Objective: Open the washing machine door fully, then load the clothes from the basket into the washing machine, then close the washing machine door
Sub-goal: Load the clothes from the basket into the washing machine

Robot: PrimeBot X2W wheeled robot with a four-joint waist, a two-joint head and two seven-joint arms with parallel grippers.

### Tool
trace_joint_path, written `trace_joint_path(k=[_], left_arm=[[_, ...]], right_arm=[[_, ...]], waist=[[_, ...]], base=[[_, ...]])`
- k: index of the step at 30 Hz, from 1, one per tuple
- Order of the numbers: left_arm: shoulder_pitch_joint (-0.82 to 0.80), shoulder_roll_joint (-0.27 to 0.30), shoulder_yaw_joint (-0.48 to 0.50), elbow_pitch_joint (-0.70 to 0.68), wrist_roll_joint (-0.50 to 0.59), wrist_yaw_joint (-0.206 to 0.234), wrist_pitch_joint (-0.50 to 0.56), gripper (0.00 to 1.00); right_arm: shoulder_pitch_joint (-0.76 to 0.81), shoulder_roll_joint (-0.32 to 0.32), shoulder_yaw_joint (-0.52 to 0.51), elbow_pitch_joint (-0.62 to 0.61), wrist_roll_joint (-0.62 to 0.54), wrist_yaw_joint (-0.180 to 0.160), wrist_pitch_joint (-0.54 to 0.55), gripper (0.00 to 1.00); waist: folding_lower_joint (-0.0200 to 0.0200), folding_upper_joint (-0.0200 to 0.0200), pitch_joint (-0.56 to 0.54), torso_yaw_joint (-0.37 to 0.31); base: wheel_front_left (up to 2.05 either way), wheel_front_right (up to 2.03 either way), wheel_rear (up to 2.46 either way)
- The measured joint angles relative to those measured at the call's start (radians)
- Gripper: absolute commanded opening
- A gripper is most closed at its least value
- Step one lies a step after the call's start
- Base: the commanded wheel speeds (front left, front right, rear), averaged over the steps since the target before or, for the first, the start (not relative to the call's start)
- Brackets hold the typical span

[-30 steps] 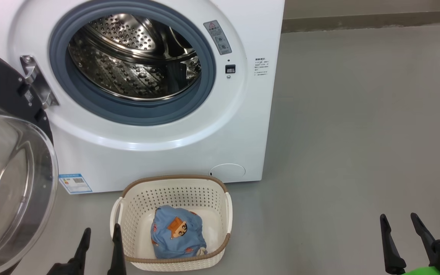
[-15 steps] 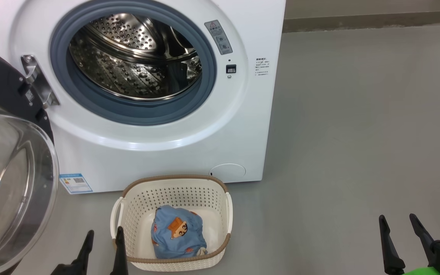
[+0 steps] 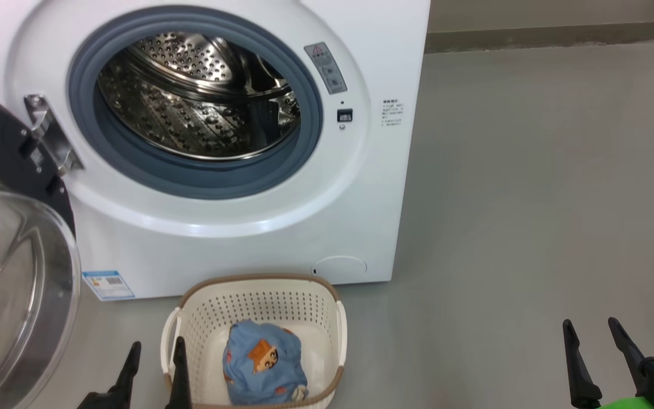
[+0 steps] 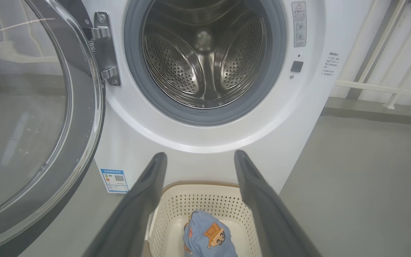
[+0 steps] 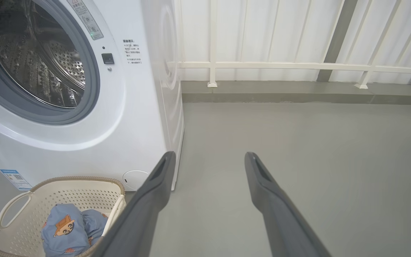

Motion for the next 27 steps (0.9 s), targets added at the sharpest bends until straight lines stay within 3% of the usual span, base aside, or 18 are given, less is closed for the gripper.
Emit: trace_joint_path(k=[10,27], left_arm=[[-0.006,0.001,-0.001,0.000,0.001,0.002,0.000,1.00],[-0.012,0.001,-0.007,0.001,0.001,0.009,0.000,1.00]], right_arm=[[0.000,0.000,0.002,0.001,0.000,0.000,0.000,1.00],[-0.002,0.000,0.006,0.001,0.000,0.000,0.000,1.00]], waist=[[0.0002,0.0000,0.006,0.010],[0.0001,0.0000,0.027,0.013]], base=[[1.25,-1.24,0.00],[0.07,-0.07,0.00]])
